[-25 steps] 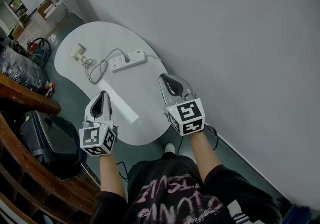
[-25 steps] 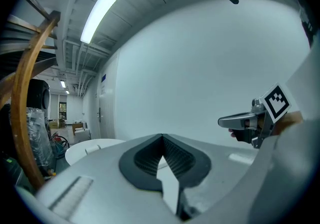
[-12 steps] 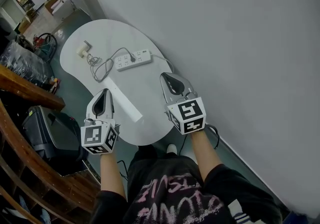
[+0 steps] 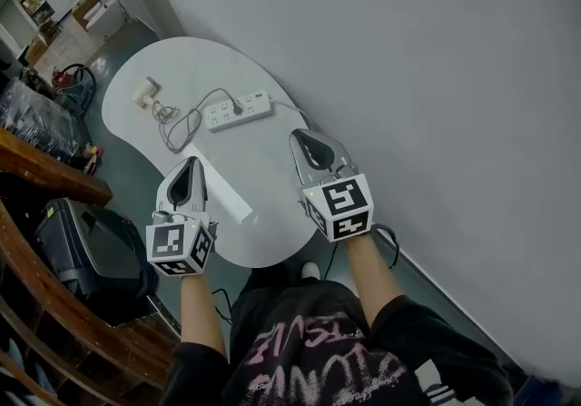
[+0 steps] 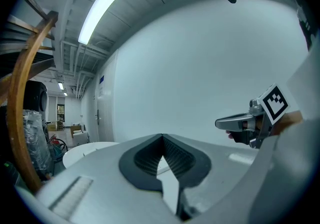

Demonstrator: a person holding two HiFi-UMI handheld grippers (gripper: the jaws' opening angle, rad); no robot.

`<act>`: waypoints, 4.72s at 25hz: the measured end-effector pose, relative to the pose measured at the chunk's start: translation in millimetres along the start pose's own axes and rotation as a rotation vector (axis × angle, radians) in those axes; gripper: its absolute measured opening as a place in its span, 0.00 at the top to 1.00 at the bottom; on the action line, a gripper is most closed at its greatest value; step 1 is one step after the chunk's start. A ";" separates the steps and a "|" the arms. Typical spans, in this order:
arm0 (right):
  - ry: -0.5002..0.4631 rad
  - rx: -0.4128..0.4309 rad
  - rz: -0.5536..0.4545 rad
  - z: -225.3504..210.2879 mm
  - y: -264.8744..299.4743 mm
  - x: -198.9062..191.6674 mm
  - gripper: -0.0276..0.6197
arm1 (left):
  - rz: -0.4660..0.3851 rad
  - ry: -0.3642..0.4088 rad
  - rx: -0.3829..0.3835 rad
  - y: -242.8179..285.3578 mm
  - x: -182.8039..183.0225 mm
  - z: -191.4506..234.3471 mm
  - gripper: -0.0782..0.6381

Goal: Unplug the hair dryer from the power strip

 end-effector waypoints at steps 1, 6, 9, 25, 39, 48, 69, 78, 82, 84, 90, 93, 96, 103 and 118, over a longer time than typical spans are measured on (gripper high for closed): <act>-0.002 -0.004 -0.001 -0.3 1.4 0.0 0.94 | 0.000 -0.001 -0.005 2.0 -1.1 1.0 0.89; -0.011 -0.015 0.000 2.0 7.2 -0.8 0.94 | -0.001 -0.002 -0.021 7.9 -5.6 6.2 0.89; -0.012 -0.020 -0.003 2.2 9.6 1.8 0.94 | -0.001 -0.002 -0.032 12.1 -5.6 7.3 0.89; 0.001 -0.036 0.024 8.1 31.3 -4.9 0.94 | 0.021 -0.007 -0.042 24.9 -17.2 29.3 0.89; 0.023 -0.038 0.040 15.2 56.2 -7.8 0.94 | 0.006 -0.052 -0.016 30.3 -19.6 58.8 0.89; 0.032 -0.050 0.060 9.7 64.3 -16.6 0.94 | 0.017 -0.032 -0.025 40.6 -25.0 58.2 0.89; 0.047 -0.043 0.151 4.7 100.8 -53.0 0.94 | 0.087 -0.102 -0.027 81.3 -65.7 75.0 0.89; 0.047 -0.031 0.173 2.7 121.3 -66.7 0.94 | 0.111 -0.090 -0.028 98.8 -81.8 81.9 0.89; 0.048 -0.026 0.173 2.7 128.6 -67.2 0.94 | 0.113 -0.112 -0.034 105.5 -86.4 82.9 0.89; 0.048 -0.024 0.179 1.3 131.6 -70.2 0.94 | 0.123 -0.117 -0.036 108.6 -91.0 82.1 0.89; 0.053 -0.025 0.201 -2.6 139.4 -83.9 0.94 | 0.147 -0.134 -0.043 117.6 -106.2 81.0 0.89; 0.060 -0.025 0.216 -2.9 142.9 -91.4 0.94 | 0.142 -0.141 -0.042 120.7 -109.1 81.9 0.89; 0.064 -0.027 0.229 -3.9 146.5 -98.5 0.94 | 0.148 -0.147 -0.047 125.8 -113.5 83.3 0.89; 0.077 -0.034 0.248 -7.2 158.1 -110.2 0.94 | 0.172 -0.155 -0.049 136.5 -127.0 88.0 0.89; 0.078 -0.025 0.266 -7.7 174.7 -120.0 0.93 | 0.191 -0.156 -0.053 145.4 -136.6 91.5 0.89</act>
Point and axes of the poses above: the fingertips, and each gripper's own axes: y forward along the fingers, z to its left, x out of its top, the point moved 1 cm from there along -y, backward along the fingers, and after that the axes turned 2 degrees about -x, right-handed, at the moved point
